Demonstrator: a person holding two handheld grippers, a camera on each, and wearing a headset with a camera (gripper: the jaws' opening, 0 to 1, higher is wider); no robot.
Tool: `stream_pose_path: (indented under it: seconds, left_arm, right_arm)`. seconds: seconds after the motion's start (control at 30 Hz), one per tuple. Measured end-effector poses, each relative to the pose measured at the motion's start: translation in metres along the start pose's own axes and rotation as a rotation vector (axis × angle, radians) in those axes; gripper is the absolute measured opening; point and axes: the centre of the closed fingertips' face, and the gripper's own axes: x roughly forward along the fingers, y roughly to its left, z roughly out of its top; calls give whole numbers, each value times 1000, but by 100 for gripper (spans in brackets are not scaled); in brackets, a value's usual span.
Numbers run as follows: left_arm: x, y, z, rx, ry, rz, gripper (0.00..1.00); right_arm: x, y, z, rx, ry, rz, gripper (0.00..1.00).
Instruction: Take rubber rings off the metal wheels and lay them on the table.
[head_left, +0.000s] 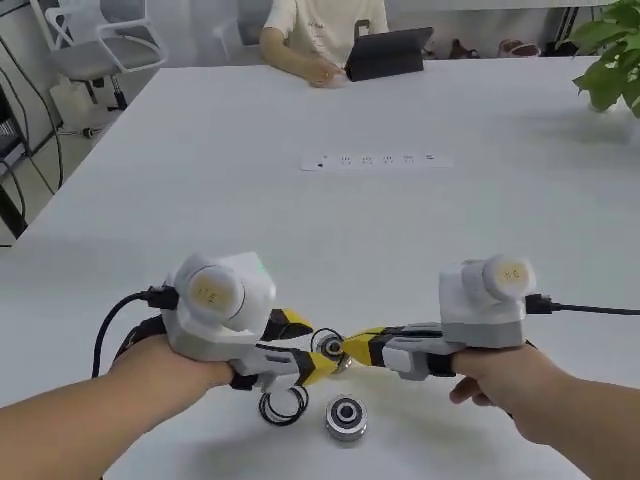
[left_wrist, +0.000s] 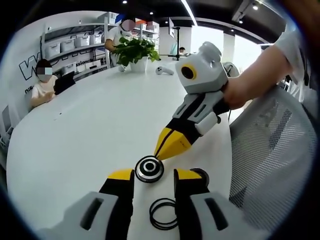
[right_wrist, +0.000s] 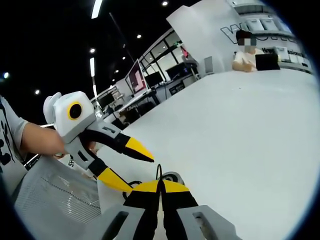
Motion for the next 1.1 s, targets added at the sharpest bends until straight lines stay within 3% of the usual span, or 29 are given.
stream_pose_path:
  seconds: [0.33, 0.6, 1.1]
  left_arm:
    - [-20, -10, 8, -15, -50, -25, 38]
    - [-42, -7, 11, -31, -84, -6, 45]
    - [-77, -4, -3, -52, -98, 43, 55]
  right_arm:
    - [-2, 7, 4, 2, -12, 24, 0]
    - [-2, 15, 8, 8, -19, 47, 0]
    - [1, 32, 10, 5, -12, 89, 0]
